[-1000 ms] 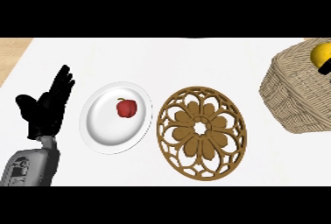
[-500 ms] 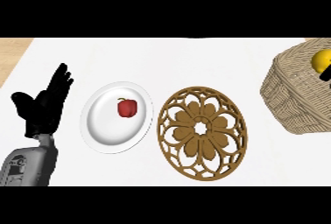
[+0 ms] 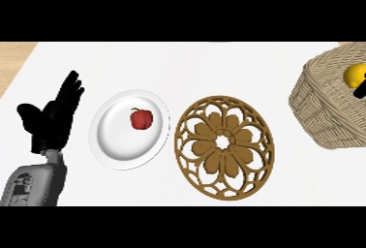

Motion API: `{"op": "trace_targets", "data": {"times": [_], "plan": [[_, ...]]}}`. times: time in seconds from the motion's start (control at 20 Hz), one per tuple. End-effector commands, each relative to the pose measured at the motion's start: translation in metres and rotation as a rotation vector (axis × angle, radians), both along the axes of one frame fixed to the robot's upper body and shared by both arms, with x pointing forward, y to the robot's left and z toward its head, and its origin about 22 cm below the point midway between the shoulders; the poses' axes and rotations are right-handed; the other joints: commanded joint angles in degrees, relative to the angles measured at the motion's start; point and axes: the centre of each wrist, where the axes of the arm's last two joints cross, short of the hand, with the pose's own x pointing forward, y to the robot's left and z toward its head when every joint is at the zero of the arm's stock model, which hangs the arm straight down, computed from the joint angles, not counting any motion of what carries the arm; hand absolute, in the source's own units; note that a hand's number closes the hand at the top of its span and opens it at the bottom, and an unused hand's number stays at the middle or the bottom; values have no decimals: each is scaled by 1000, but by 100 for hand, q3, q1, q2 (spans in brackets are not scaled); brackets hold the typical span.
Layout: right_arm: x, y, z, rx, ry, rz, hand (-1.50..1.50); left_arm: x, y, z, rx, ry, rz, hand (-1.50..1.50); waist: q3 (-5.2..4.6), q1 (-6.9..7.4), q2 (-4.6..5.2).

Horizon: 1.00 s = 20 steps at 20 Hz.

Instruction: Pick the lemon from the placemat and place it in the basket

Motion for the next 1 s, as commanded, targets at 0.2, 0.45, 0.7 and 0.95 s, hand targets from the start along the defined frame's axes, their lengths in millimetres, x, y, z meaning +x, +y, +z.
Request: {"op": "trace_targets", "data": {"times": [0.2, 0.45, 0.7, 0.95], "plan": [[-5, 1, -14, 72, 22, 1, 150, -9, 5, -14, 1, -5, 5, 0, -1, -20, -1], [-9, -8, -14, 136, 79, -99, 150, -3, 6, 10, -11, 4, -1, 0, 3, 24, -1], [-9, 7, -33, 160, 81, -169, 150, 0, 8, 10, 13, 5, 19, 0, -1, -47, -24], [-1, 1, -2, 177, -177, -117, -150, 7, -9, 2, 8, -9, 24, 0, 2, -86, -8]]}}
